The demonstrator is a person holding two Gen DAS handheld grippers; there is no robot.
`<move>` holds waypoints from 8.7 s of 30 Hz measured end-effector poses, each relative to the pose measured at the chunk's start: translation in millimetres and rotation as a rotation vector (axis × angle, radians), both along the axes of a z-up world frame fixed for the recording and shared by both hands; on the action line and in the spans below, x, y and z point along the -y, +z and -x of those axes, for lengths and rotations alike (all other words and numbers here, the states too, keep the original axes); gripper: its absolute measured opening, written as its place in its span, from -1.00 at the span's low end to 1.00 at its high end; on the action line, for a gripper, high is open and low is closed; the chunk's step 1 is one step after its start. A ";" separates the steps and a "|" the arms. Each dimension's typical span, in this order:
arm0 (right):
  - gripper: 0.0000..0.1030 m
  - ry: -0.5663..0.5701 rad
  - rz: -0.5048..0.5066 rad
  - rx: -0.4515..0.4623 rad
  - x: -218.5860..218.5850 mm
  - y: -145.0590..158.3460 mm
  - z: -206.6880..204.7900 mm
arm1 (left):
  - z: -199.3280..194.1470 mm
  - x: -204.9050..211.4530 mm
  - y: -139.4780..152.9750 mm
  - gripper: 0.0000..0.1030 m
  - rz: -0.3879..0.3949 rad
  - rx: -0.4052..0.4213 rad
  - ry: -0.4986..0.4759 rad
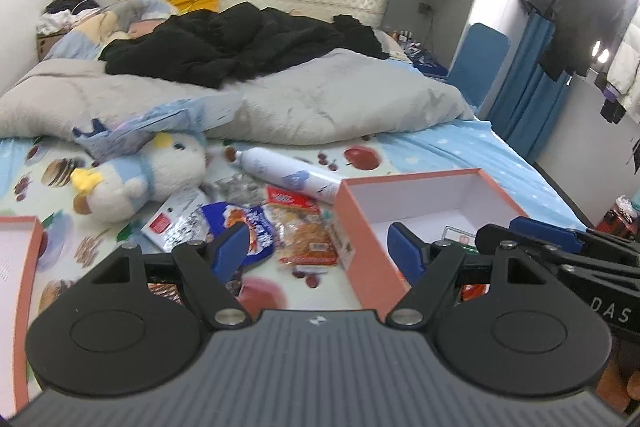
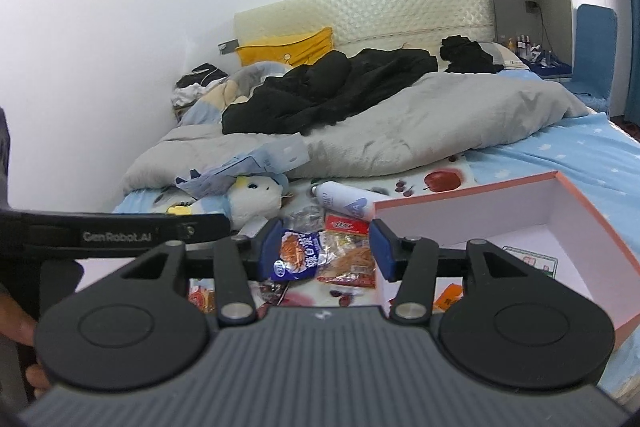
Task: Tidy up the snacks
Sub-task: 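Withdraw both tools from the box back toward the snack pile, then grasp the red-labelled shredded snack bag with the right tool while the left tool grasps the brown strip packet, then lift and carry both held packets over the larger pink box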
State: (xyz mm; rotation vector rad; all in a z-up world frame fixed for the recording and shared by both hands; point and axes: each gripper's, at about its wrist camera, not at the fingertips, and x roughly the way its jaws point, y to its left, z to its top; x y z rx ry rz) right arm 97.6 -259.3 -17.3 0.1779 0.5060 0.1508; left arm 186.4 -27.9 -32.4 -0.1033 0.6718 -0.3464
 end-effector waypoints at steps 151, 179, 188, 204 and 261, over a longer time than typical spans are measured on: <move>0.52 0.368 0.255 -0.395 -91.9 -219.8 -119.1 | -157.2 -82.2 -240.0 0.83 -0.286 -0.320 -0.144; -0.33 0.269 0.188 -0.418 -70.4 -208.9 -91.7 | -144.3 -59.1 -239.1 0.23 -0.292 -0.323 -0.050; -0.41 0.239 0.167 -0.425 -69.5 -201.7 -72.2 | -94.6 -60.8 -223.6 0.23 -0.207 -0.334 0.057; -0.51 0.185 0.098 -0.378 -60.8 -159.8 -50.7 | -27.2 -73.8 -163.2 0.24 -0.042 -0.301 0.238; -0.51 -0.222 0.054 -0.119 130.2 -48.5 -52.4 | -86.4 170.0 -47.9 0.24 0.067 -0.178 -0.162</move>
